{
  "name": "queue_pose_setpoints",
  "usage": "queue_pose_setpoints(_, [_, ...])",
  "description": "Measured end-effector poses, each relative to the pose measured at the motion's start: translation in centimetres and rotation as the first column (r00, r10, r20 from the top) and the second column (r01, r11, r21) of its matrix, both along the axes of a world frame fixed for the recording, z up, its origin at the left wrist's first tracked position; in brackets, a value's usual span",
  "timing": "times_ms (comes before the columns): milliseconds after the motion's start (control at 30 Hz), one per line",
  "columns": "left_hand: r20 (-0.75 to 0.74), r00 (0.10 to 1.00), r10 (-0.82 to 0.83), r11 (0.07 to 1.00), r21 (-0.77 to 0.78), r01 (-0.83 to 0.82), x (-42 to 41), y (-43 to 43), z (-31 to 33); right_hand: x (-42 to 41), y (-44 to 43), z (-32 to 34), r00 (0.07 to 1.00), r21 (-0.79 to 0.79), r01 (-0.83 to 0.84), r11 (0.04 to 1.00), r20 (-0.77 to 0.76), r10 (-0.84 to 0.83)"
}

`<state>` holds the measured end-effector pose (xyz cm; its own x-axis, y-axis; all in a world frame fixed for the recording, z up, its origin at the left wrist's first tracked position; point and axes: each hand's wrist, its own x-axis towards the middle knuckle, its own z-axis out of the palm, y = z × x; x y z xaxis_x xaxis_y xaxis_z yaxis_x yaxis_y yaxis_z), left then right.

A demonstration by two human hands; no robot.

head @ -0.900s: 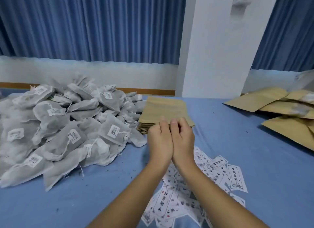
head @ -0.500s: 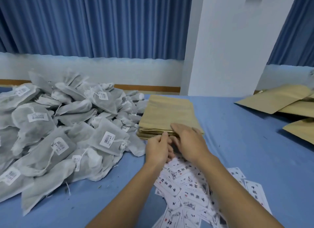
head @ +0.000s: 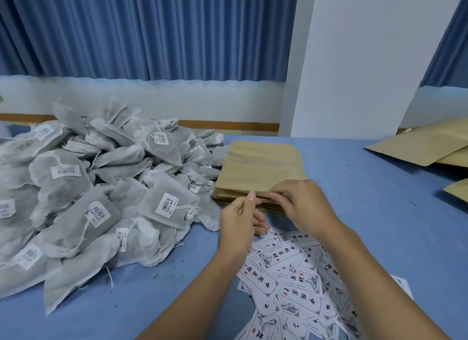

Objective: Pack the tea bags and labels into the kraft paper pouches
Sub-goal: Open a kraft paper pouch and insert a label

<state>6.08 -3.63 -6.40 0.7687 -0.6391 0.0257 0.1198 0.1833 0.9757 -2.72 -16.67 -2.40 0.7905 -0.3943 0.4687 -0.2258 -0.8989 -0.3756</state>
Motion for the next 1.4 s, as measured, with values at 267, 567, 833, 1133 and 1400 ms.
queue_pose_setpoints(267, [-0.086, 0.989, -0.118, 0.988, -0.113, 0.108, -0.2, 0.1, 0.2, 0.2, 0.9, 1.5, 0.999, 0.262, -0.042, 0.964, 0.008, 0.041])
queue_pose_setpoints(567, [-0.233, 0.967, -0.107, 0.985, -0.156, 0.071, -0.2, -0.2, -0.1, 0.0, -0.2, 0.3, 0.991, 0.488, -0.132, 0.863, 0.039, 0.130])
queue_pose_setpoints(833, [-0.138, 0.983, -0.122, 0.985, -0.135, 0.103, -0.6, 0.0, 0.2, -0.4, -1.3, -0.8, 0.954, 0.751, -0.296, 0.590, 0.204, 0.219])
queue_pose_setpoints(1133, [-0.110, 0.984, -0.137, 0.984, -0.133, 0.122, -0.6, -0.1, 0.2, -0.6, -1.6, -1.4, 0.929, 0.767, -0.365, 0.527, 0.266, 0.256])
queue_pose_setpoints(1400, [-0.077, 0.987, -0.141, 0.985, -0.114, 0.131, -0.5, -0.2, -0.1, -0.6, -1.8, -1.8, 0.942, 0.781, -0.334, 0.527, 0.255, 0.219])
